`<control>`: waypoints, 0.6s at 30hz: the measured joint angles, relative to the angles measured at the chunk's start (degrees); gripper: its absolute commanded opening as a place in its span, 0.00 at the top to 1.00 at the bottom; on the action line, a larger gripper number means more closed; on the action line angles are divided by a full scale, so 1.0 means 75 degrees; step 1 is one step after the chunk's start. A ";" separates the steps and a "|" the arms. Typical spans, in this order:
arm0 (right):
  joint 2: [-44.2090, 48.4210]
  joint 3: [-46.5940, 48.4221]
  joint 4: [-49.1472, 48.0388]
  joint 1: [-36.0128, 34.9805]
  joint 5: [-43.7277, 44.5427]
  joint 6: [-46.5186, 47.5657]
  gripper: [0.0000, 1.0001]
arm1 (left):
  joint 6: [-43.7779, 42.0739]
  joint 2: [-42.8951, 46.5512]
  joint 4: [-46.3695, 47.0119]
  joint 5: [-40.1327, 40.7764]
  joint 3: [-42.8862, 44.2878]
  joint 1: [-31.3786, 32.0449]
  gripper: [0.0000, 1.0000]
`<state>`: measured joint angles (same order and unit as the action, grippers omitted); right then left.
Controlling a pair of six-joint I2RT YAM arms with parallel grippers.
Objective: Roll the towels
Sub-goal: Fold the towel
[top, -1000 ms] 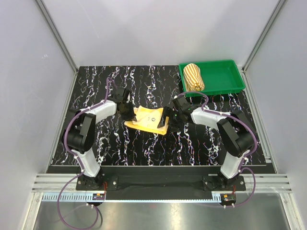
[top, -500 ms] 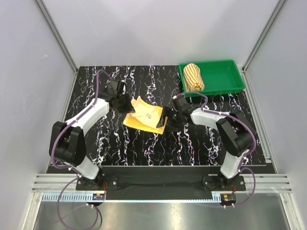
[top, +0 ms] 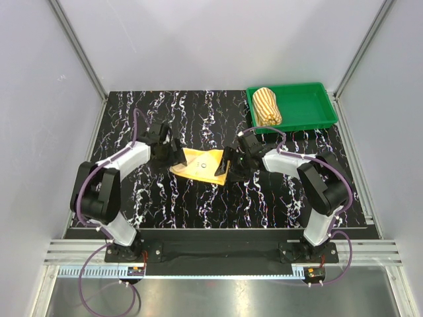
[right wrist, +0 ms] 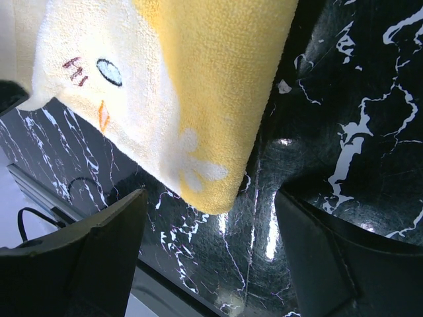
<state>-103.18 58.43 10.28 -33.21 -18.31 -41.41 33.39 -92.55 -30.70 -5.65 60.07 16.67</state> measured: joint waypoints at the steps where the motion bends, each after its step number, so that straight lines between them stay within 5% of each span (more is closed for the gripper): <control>1: 0.0003 -0.0003 0.0000 0.0000 0.0003 0.0003 0.14 | 0.0020 -0.0096 0.0032 0.0038 -0.0137 -0.0131 0.01; 7: 0.0058 -0.0058 -0.0006 0.0000 0.0006 0.0029 0.16 | 0.0070 -0.0216 0.0058 0.0411 -0.0402 -0.0688 0.01; 18: -0.0082 -0.0166 -0.0207 0.0003 -0.0187 -0.0061 0.44 | 0.0052 0.0195 0.0111 0.0766 0.0644 -0.0653 0.16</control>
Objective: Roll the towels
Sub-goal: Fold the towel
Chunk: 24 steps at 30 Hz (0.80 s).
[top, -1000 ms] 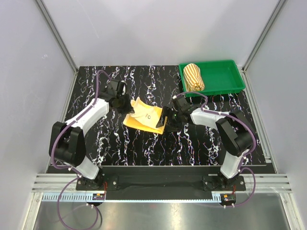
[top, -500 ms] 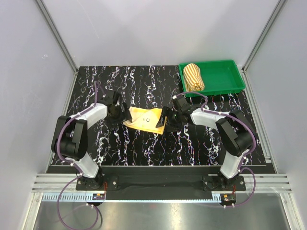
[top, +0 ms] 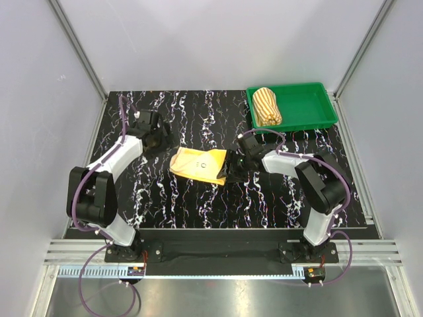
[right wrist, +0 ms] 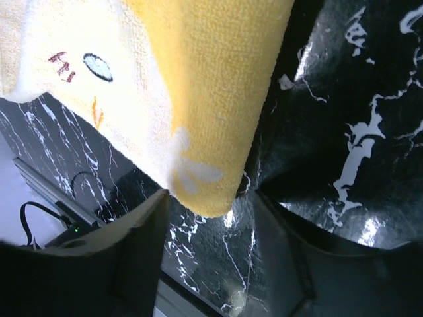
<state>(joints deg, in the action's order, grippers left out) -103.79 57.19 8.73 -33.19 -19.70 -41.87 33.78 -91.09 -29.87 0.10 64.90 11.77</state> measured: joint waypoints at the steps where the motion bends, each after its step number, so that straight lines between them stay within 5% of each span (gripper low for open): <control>1: -0.0047 0.0000 -0.0067 0.0003 -0.0061 -0.0044 0.47 | -0.0015 0.0000 0.0012 0.0000 0.0035 0.0000 0.19; 8: -0.0335 -0.0003 -0.0364 0.0017 -0.0315 -0.0152 0.64 | -0.0367 -0.0478 0.0691 -0.0425 0.0230 0.0009 0.49; 18: -0.0443 -0.0064 -0.0624 0.0023 -0.0504 -0.0178 0.68 | -0.0863 -0.2002 0.1402 -0.1090 0.0673 0.0361 0.55; 24: -0.0551 -0.0073 -0.0810 0.0026 -0.0679 -0.0201 0.71 | -0.0927 -0.2241 0.1475 -0.1186 0.0688 0.0437 0.68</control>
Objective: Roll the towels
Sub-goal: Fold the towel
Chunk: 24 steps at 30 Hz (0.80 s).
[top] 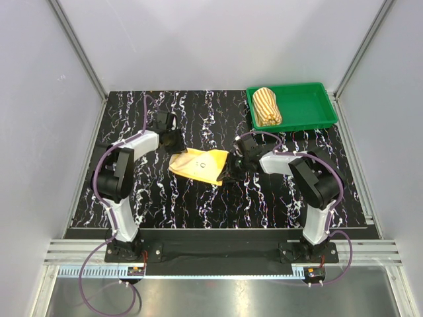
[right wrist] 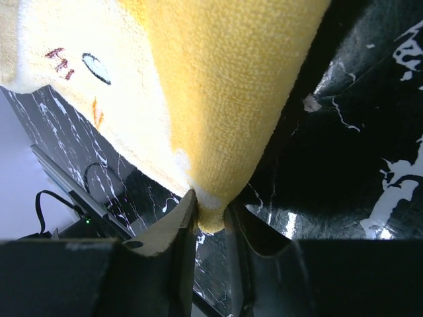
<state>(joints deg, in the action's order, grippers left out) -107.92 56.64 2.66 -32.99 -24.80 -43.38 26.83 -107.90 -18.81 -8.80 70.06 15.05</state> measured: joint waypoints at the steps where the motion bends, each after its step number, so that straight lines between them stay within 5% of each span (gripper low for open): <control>1: -0.0017 0.0000 -0.0029 0.0000 -0.0032 0.0000 0.72 | -0.0003 0.0000 0.0012 -0.0003 0.0000 0.0000 0.73; 7: -0.0090 0.0003 -0.0125 0.0000 -0.0128 0.0000 0.77 | -0.0032 0.0000 0.0058 0.0009 0.0003 0.0000 0.82; 10: -0.0105 0.0003 -0.0140 0.0000 -0.0137 0.0003 0.80 | -0.0052 -0.0029 0.0035 0.0061 0.0041 0.0000 0.99; 24: -0.0090 -0.0277 -0.0600 0.0009 -0.0251 0.0000 0.85 | -0.0187 -0.0160 -0.0003 0.0358 0.0181 0.0003 1.00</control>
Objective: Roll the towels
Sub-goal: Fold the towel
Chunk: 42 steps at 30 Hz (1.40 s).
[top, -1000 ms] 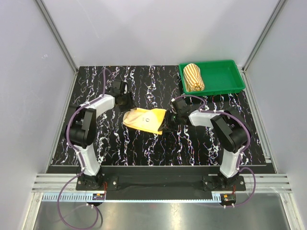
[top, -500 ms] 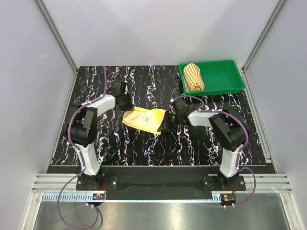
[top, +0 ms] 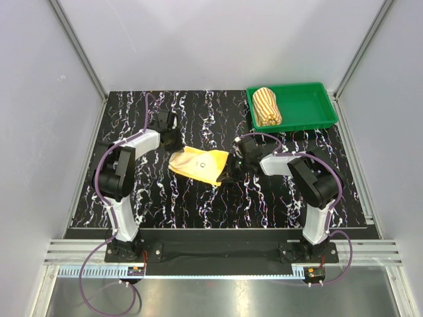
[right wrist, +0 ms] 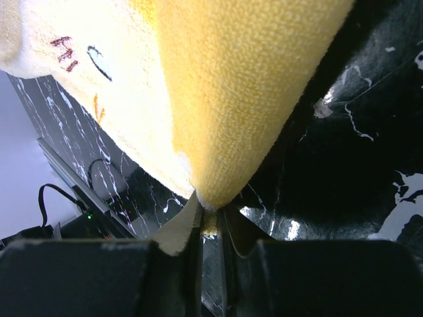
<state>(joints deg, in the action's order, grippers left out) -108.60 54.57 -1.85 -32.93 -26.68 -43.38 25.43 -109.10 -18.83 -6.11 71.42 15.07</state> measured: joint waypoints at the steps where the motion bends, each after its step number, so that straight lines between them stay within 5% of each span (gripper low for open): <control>1: 0.0003 -0.0017 -0.0035 0.0000 -0.0003 0.0000 0.85 | -0.0006 0.0006 -0.0003 0.0035 0.0015 0.0000 1.00; 13: 0.0023 -0.0143 -0.0251 0.0000 -0.0047 0.0000 0.86 | -0.0023 0.0015 -0.0114 0.0484 0.0300 -0.0087 1.00; 17: 0.0029 -0.0184 -0.0321 0.0000 -0.0055 0.0000 0.86 | -0.0070 0.0015 -0.0117 0.0708 0.0300 -0.0178 0.79; 18: 0.0032 -0.0187 -0.0323 0.0000 -0.0055 0.0000 0.86 | -0.0082 0.0015 -0.0114 0.0778 0.0300 -0.0198 0.60; 20: 0.0035 -0.0189 -0.0323 0.0000 -0.0055 0.0000 0.86 | -0.0137 0.0015 -0.0108 0.0883 0.0294 -0.0248 0.39; 21: 0.0041 -0.0195 -0.0329 0.0000 -0.0050 0.0000 0.86 | -0.0128 0.0015 -0.0108 0.0915 0.0294 -0.0280 0.17; 23: 0.0044 -0.0210 -0.0350 0.0000 -0.0052 0.0000 0.86 | -0.0102 0.0015 -0.0125 0.0973 0.0294 -0.0323 0.01; 28: 0.0044 -0.0216 -0.0358 0.0000 -0.0055 0.0000 0.86 | 0.0052 0.0428 -0.0347 0.1174 0.0192 -0.0335 0.01; 38: 0.0554 -0.0580 0.0224 -0.0003 -0.0017 0.0227 0.78 | 0.0533 0.4022 -0.0595 0.1565 -0.1029 0.0714 0.12; 39: 0.0656 -0.0632 0.0361 -0.0003 0.0017 0.0251 0.74 | 0.0618 0.4197 -0.0609 0.1556 -0.1154 0.0909 0.12; 40: 0.0799 -0.0694 0.0560 -0.0003 0.0082 0.0300 0.53 | 0.0685 0.4304 -0.0627 0.1542 -0.1271 0.1163 0.12; 42: 0.1189 -0.0746 0.1075 -0.0006 0.0224 0.0364 0.30 | 0.0819 0.4328 -0.0612 0.1518 -0.1402 0.1617 0.12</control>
<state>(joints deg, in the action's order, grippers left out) -99.68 48.97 6.22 -32.97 -24.99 -40.64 31.57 -76.64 -23.42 5.28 60.90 27.20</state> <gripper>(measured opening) 0.477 0.885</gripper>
